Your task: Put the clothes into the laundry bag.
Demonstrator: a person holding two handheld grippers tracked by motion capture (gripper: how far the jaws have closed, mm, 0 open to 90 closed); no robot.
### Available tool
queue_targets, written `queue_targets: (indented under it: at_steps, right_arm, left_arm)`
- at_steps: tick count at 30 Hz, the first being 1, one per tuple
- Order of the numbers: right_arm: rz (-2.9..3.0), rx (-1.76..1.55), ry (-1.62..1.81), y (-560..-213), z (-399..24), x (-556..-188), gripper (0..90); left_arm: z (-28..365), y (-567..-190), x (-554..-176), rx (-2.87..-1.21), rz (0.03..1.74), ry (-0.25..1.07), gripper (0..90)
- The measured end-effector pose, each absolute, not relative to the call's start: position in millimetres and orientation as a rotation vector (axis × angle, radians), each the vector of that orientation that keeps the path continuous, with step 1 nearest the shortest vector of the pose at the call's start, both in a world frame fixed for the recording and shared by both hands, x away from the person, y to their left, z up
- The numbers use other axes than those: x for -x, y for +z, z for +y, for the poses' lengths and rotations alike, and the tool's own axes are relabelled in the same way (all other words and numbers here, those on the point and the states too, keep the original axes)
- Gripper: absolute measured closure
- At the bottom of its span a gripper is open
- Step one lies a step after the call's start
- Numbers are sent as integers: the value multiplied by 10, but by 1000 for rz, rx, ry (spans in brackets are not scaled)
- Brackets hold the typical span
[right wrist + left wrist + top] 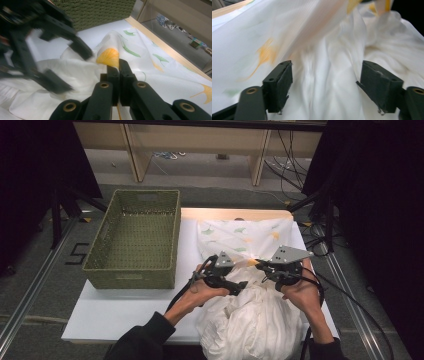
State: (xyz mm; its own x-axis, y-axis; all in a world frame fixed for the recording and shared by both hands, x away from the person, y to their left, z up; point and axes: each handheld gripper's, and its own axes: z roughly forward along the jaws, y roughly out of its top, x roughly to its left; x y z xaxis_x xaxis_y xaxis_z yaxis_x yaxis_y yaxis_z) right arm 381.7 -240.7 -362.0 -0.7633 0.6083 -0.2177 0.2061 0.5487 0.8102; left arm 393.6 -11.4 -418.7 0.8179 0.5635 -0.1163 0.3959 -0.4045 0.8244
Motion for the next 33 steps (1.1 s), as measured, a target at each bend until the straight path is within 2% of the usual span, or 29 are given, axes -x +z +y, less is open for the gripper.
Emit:
queue_targets:
  at_steps: [4, 7, 10, 13, 18, 19, 21, 23, 25, 27, 33]
  right_arm:
    - [2312, -648, 1117, -3623, -2394, -3816, 900]
    - [2320, -648, 1112, -3629, -2384, -3814, 900]
    - [2310, -643, 1108, -3625, -2395, -3818, 900]
    - [2328, -644, 1114, -3642, -2384, -3820, 900]
    - [2322, -648, 1116, -3638, -2382, -3821, 900]
    - [2322, -650, 1112, -3641, -2379, -3819, 900]
    - [2322, -647, 1109, -3642, -2372, -3820, 900]
    - [2323, -641, 1109, -3636, -2367, -3820, 900]
    - [2322, -641, 1110, -3629, -2369, -3808, 900]
    - [2311, -642, 1116, -3606, -2382, -3803, 900]
    - [2286, -612, 1126, -3504, -2399, -3739, 900]
  left_arm:
    - [96, -4239, -3877, -2091, 747, 220, 187]
    - [144, -4318, -3892, -2115, 770, 167, 152]
    - [85, -4495, -3901, -2104, 802, 56, 155]
    - [-93, -4597, -3812, -2141, 730, -73, 155]
    - [-277, -4578, -3700, -2155, 649, -14, 148]
    - [-297, -4585, -3715, -2148, 654, 7, 165]
    - [-340, -4612, -3764, -2125, 694, 40, 450]
    - [-390, -4627, -3805, -2103, 701, 36, 653]
    - [-460, -4601, -3824, -2078, 684, 55, 729]
    - [-522, -4542, -3835, -2045, 672, 71, 767]
    - [-583, -4372, -4009, -1969, 710, 146, 803]
